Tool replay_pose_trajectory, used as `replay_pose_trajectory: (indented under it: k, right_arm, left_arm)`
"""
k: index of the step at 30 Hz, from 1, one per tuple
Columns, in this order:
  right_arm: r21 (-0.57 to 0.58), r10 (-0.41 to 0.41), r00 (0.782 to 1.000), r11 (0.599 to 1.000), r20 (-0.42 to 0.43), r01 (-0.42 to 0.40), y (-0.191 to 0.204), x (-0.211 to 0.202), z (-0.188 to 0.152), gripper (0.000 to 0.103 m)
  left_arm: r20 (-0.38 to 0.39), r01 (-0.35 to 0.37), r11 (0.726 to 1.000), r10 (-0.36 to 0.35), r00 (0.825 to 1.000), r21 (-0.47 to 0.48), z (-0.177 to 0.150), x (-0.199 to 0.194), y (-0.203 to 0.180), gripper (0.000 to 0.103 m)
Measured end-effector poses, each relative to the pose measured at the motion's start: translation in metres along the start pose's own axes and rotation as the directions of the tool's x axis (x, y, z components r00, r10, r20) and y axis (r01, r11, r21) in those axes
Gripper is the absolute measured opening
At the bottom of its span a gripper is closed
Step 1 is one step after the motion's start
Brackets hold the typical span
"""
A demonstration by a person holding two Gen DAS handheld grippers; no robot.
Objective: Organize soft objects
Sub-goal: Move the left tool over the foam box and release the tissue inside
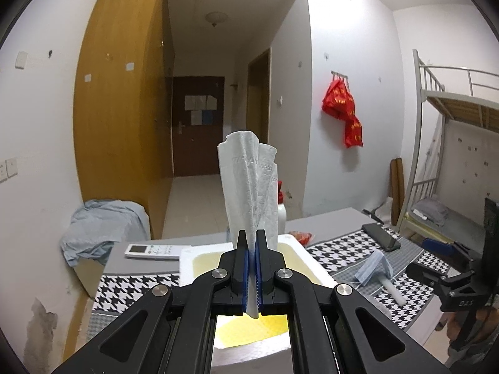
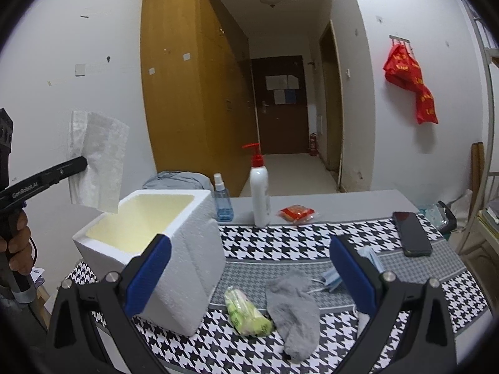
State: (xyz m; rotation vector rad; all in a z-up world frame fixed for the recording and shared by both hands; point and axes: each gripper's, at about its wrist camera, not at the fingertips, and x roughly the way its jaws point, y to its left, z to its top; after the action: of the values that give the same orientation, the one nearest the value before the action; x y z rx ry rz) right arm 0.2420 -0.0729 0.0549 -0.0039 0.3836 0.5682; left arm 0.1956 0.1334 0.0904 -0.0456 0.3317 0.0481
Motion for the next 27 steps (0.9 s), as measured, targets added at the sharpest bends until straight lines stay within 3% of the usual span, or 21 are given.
replay_pose_trajectory:
  k: [8, 19, 21, 23, 27]
  right_arm:
    - [0.015, -0.028, 1.000, 0.999, -0.008, 0.028, -0.008, -0.006, -0.004, 0.102]
    - [0.013, -0.044, 0.999, 0.999, -0.005, 0.044, -0.011, -0.013, -0.006, 0.102]
    - [0.016, -0.049, 0.999, 0.999, -0.007, 0.049, -0.013, -0.014, -0.007, 0.102]
    - [0.017, -0.054, 0.999, 0.998, -0.007, 0.054, -0.014, -0.015, -0.008, 0.102]
    - [0.019, -0.056, 0.998, 0.998, -0.009, 0.056, -0.016, -0.016, -0.009, 0.102]
  left_arm:
    - [0.004, 0.053, 0.998, -0.053, 0.999, -0.021, -0.001, 0.003, -0.004, 0.003]
    - [-0.033, 0.033, 0.999, -0.033, 0.999, 0.010, -0.001, 0.017, -0.015, 0.007]
    - [-0.044, 0.025, 1.000, -0.025, 0.999, 0.010, -0.003, 0.021, -0.016, 0.026]
    - [-0.044, 0.020, 1.000, -0.020, 0.999, 0.001, -0.005, 0.022, -0.015, 0.069]
    - [-0.015, 0.020, 1.000, -0.020, 1.000, -0.006, -0.006, 0.017, -0.015, 0.079]
